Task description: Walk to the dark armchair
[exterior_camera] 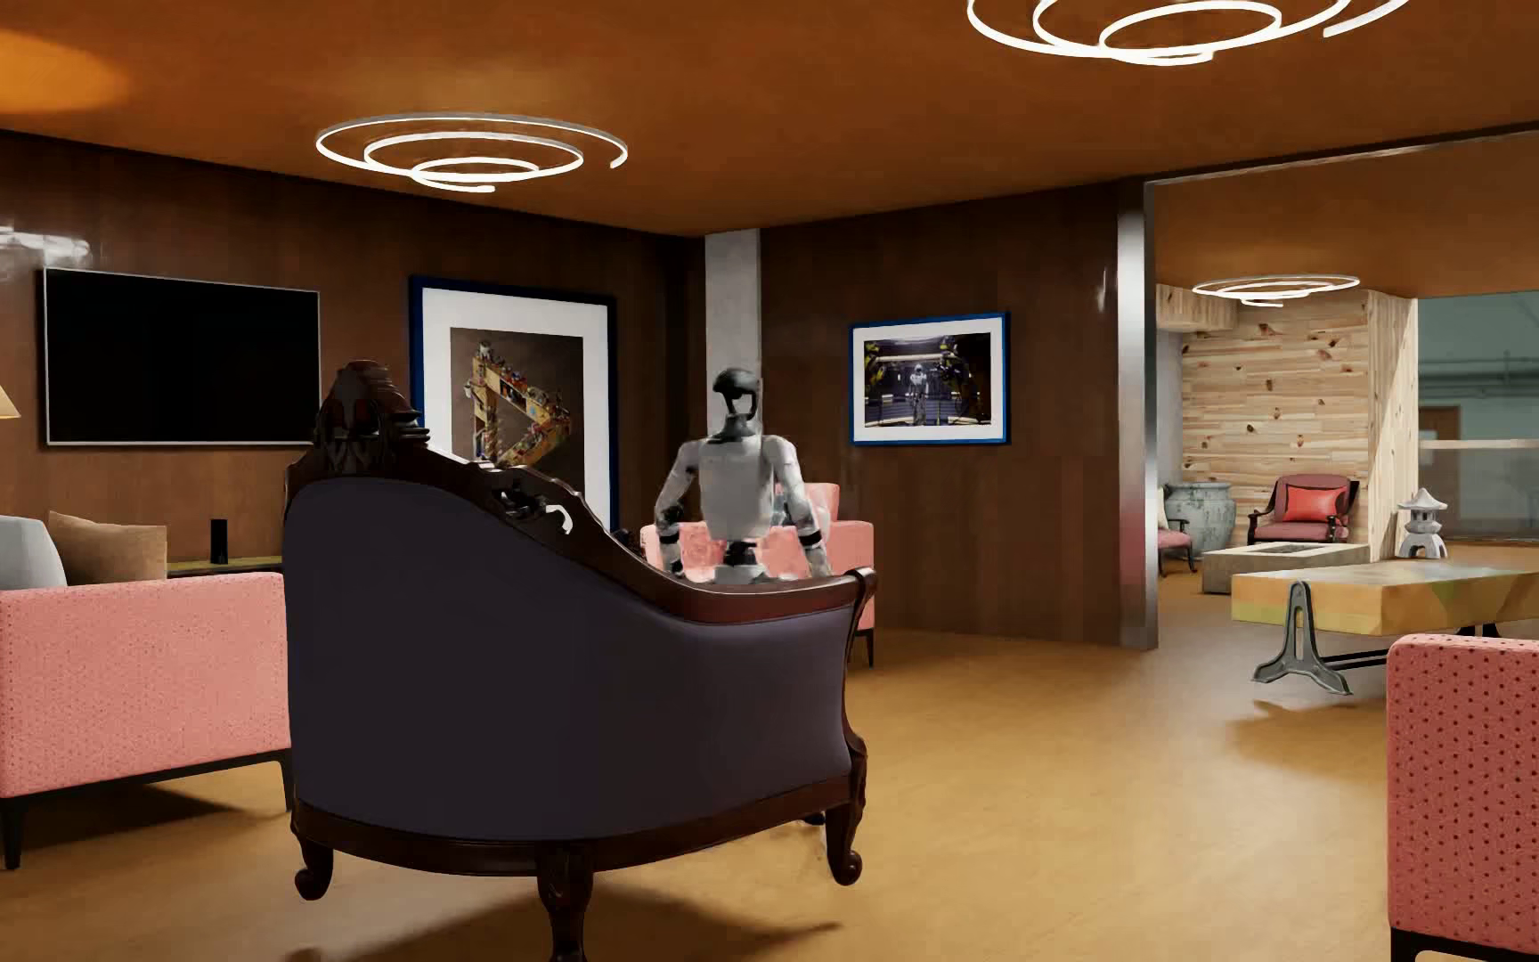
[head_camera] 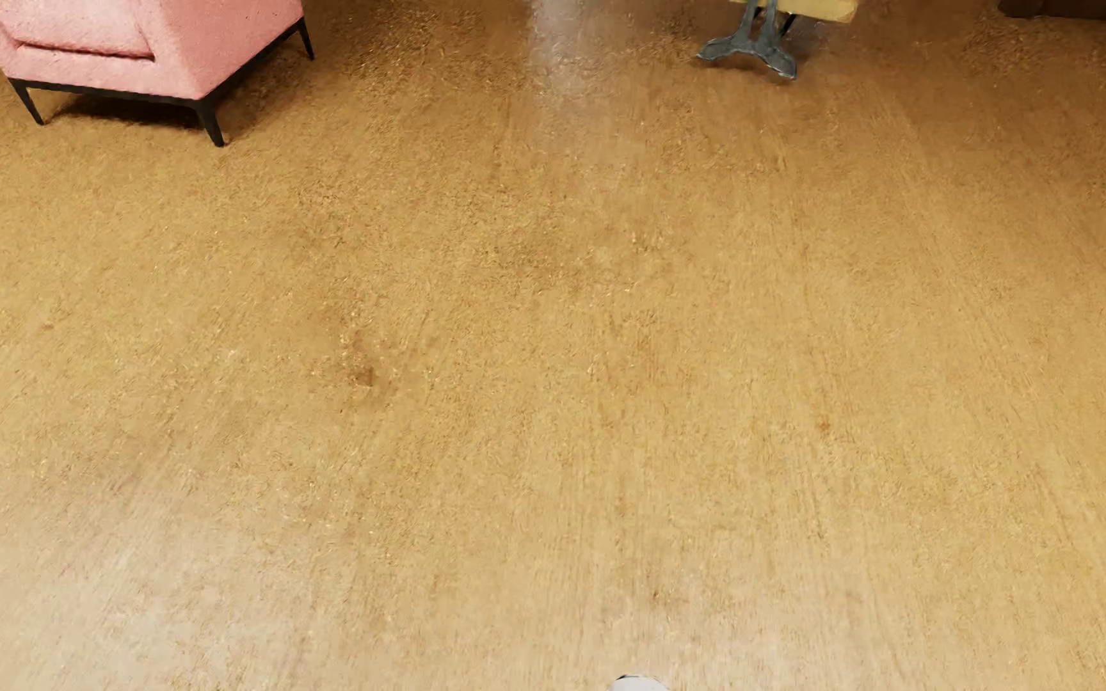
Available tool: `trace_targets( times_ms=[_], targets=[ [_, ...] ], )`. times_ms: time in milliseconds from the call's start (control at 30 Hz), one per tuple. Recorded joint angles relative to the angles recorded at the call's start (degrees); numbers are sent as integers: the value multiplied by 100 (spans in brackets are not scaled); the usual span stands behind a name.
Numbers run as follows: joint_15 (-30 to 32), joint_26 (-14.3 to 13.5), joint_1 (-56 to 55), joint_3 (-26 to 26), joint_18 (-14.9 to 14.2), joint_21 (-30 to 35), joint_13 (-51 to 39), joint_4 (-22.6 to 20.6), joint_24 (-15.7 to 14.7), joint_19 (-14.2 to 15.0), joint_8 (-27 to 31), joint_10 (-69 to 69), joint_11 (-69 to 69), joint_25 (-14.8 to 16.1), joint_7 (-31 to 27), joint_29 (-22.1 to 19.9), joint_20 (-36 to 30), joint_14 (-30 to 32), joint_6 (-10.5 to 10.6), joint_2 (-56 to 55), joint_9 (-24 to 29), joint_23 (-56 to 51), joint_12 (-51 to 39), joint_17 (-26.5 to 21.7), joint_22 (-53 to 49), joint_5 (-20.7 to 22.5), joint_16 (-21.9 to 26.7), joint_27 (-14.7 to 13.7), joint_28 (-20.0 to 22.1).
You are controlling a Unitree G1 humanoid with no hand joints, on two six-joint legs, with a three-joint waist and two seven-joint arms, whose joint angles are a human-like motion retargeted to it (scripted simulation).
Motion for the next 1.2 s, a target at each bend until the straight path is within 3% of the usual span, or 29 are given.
trace_targets(
  times_ms=[33, 67, 100, 133, 167, 200, 233, 267, 300, 333, 367, 400, 467, 500, 567, 667, 733, 800, 867, 1000, 1100, 1200],
  targets=[
    [182, 0, 302, -227, 0, -79, 42, 64, 0, 0, 0, -93, -1138, 0, 0, 0, -125, -238, 61, 14, -9, 116, -187, -82, -152, -34, 62, 0, 0],
    [-45, 0, 575, -441, 0, -149, 85, 107, 0, 0, 0, -134, -2155, 0, 0, 0, -248, -523, 88, 103, -22, 251, -397, -165, -304, -64, 132, 0, 0],
    [-738, 0, 814, -661, 0, -194, 125, 128, 0, 0, 0, -116, -2946, 0, 0, 0, -356, -833, 78, 230, -35, 401, -639, -253, -470, -113, 201, 0, 0],
    [-2227, 0, 1026, -896, 0, -209, 154, 137, 0, 0, 0, -64, -2777, 0, 0, 0, -467, -1162, 44, 401, -48, 568, -911, -346, -643, -183, 279, 0, 0],
    [-187, 0, 1287, -1105, 0, -215, 226, 146, 0, 0, 0, 32, -4051, 0, 0, 0, -507, -1488, -44, 357, -45, 683, -1253, -453, -884, -277, 277, 0, 0],
    [858, 0, 1561, -1308, 0, -225, 307, 157, 0, 0, 0, 134, -4714, 0, 0, 0, -514, -1762, -137, 267, -38, 781, -1583, -561, -1149, -374, 246, 0, 0],
    [-180, 0, 1831, -1511, 0, -251, 400, 180, 0, 0, 0, 266, -3933, 0, 0, 0, -454, -1841, -229, 126, -34, 853, -1864, -667, -1466, -474, 153, 0, 0],
    [-1010, 0, 2028, -1720, 0, -307, 500, 234, 0, 0, 0, 486, -3018, 0, 0, 0, -344, -1511, -289, -16, -45, 913, -2059, -769, -1826, -575, -2, 0, 0],
    [-194, 0, 2086, -1924, 0, -409, 589, 366, 0, 0, 0, 901, -2769, 0, 0, 0, -228, -519, -283, -148, -37, 996, -2163, -860, -2190, -665, -215, 0, 0],
    [980, 0, 2093, -2120, 0, -577, 689, 572, 0, 0, 0, 1530, -2415, 0, 0, 0, -111, 1304, -211, -262, 38, 1101, -2176, -951, -2558, -785, -506, 0, 0],
    [1344, 0, 1709, -2284, 0, -572, 547, 1044, 0, 0, 0, 2467, -2132, 0, 0, 0, -222, 3017, -90, -311, 193, 1326, -2206, -1008, -2761, -594, -692, 0, 0],
    [1537, 0, 1295, -2456, 0, -561, 412, 1450, 0, 0, 0, 3297, -1903, 0, 0, 0, -458, 3907, -33, -288, 307, 1470, -2218, -1047, -2975, -408, -821, 0, 0],
    [1241, 0, 313, -2861, 0, -673, 266, 1856, 0, 0, 0, 4251, -1757, 0, 0, 0, -1354, 3972, -206, 58, 285, 1340, -2254, -955, -3440, -179, -783, 0, 0],
    [807, 0, 147, -2836, 0, -804, 290, 1889, 0, 0, 0, 3779, -1788, 0, 0, 0, -1501, 3355, -281, 255, 234, 1001, -2123, -825, -3529, -117, -752, 0, 0],
    [-151, 0, 85, -2594, 0, -883, 284, 1940, 0, 0, 0, 2324, -1851, 0, 0, 0, -1416, 2693, -349, 570, 125, 364, -1712, -576, -3423, -7, -765, 0, 0],
    [-1317, 0, 166, -2060, 0, -410, -210, 2236, 0, 0, 0, 59, -1972, 0, 0, 0, -653, 2383, -234, 632, -118, 135, -943, -124, -2491, 155, -798, 0, 0],
    [-1700, 0, -56, -1879, 0, -192, -673, 2521, 0, 0, 0, -510, -2064, 0, 0, 0, -332, 2080, -169, 540, -237, 259, -468, 329, -1482, 175, -695, 0, 0],
    [-1816, 0, -349, -1555, 0, -88, -858, 2495, 0, 0, 0, -363, -2280, 0, 0, 0, -391, 2184, -259, 460, -322, -34, -86, 766, -198, 89, -541, 0, 0],
    [-1840, 0, -440, -873, 0, 377, -806, 2244, 0, 0, 0, -35, -2725, 0, 0, 0, -673, 2382, -407, 505, -437, -839, 310, 930, 876, 114, -385, 0, 0],
    [-3329, 0, -434, 1089, 0, 1174, -849, 1201, 0, 0, 0, 192, -2984, 0, 0, 0, -513, 1567, -895, 963, -610, -2335, 1630, 563, 668, 654, -155, 0, 0],
    [-3797, 0, -1064, 2242, 0, 934, -1193, 740, 0, 0, 0, 363, -3295, 0, 0, 0, -203, 1327, -797, 1321, -398, -2186, 1979, 371, 717, 893, -399, 0, 0],
    [-3624, 0, -2213, 2365, 0, 386, -1565, 475, 0, 0, 0, 179, -3497, 0, 0, 0, -393, 1413, -604, 1605, -204, -1638, 1496, 350, 868, 800, -581, 0, 0]
  ],
)
